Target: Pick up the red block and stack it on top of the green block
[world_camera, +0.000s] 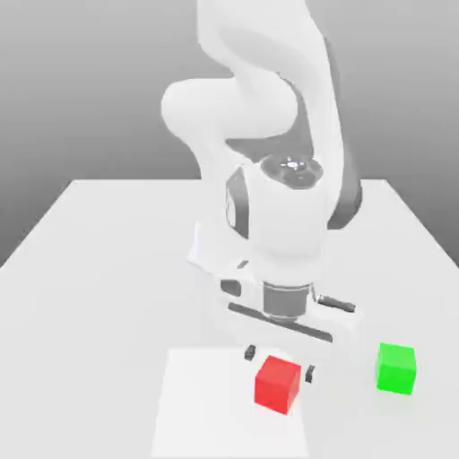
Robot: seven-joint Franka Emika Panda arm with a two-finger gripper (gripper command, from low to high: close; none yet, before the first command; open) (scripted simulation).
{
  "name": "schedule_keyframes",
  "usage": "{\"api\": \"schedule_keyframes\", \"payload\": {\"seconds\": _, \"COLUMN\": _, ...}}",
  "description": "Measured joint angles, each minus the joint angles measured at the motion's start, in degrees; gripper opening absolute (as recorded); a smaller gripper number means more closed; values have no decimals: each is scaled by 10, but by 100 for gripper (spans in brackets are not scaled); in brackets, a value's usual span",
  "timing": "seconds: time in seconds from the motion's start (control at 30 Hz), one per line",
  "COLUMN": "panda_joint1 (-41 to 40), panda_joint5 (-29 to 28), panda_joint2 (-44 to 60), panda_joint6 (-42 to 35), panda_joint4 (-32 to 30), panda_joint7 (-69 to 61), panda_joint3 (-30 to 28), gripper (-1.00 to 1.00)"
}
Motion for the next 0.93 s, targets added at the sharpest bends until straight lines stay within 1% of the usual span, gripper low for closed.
{"api": "schedule_keyframes", "payload": {"seconds": 0.23, "panda_joint1": 0, "panda_joint5": -2, "panda_joint2": 3, "panda_joint6": 3, "panda_joint4": 0, "panda_joint7": 2, "panda_joint3": -1, "gripper": -100}}
{"api": "schedule_keyframes", "payload": {"seconds": 0.43, "panda_joint1": -10, "panda_joint5": 46, "panda_joint2": -106, "panda_joint6": -89, "panda_joint4": -15, "panda_joint7": -36, "panda_joint3": 26, "gripper": -100}}
{"api": "schedule_keyframes", "payload": {"seconds": 0.63, "panda_joint1": 142, "panda_joint5": 58, "panda_joint2": -140, "panda_joint6": -165, "panda_joint4": 26, "panda_joint7": -129, "panda_joint3": 116, "gripper": -100}}
{"api": "schedule_keyframes", "payload": {"seconds": 0.67, "panda_joint1": 157, "panda_joint5": 51, "panda_joint2": -132, "panda_joint6": -162, "panda_joint4": 31, "panda_joint7": -133, "panda_joint3": 119, "gripper": -100}}
{"api": "schedule_keyframes", "payload": {"seconds": 0.7, "panda_joint1": 154, "panda_joint5": 41, "panda_joint2": -117, "panda_joint6": -151, "panda_joint4": 34, "panda_joint7": -129, "panda_joint3": 115, "gripper": -100}}
{"api": "schedule_keyframes", "payload": {"seconds": 0.8, "panda_joint1": 164, "panda_joint5": -1, "panda_joint2": -59, "panda_joint6": -100, "panda_joint4": 39, "panda_joint7": -102, "panda_joint3": 96, "gripper": -100}}
{"api": "schedule_keyframes", "payload": {"seconds": 0.83, "panda_joint1": 170, "panda_joint5": -14, "panda_joint2": -41, "panda_joint6": -84, "panda_joint4": 40, "panda_joint7": -93, "panda_joint3": 88, "gripper": 100}}
{"api": "schedule_keyframes", "payload": {"seconds": 0.93, "panda_joint1": 170, "panda_joint5": -14, "panda_joint2": -41, "panda_joint6": -84, "panda_joint4": 40, "panda_joint7": -93, "panda_joint3": 88, "gripper": 100}}
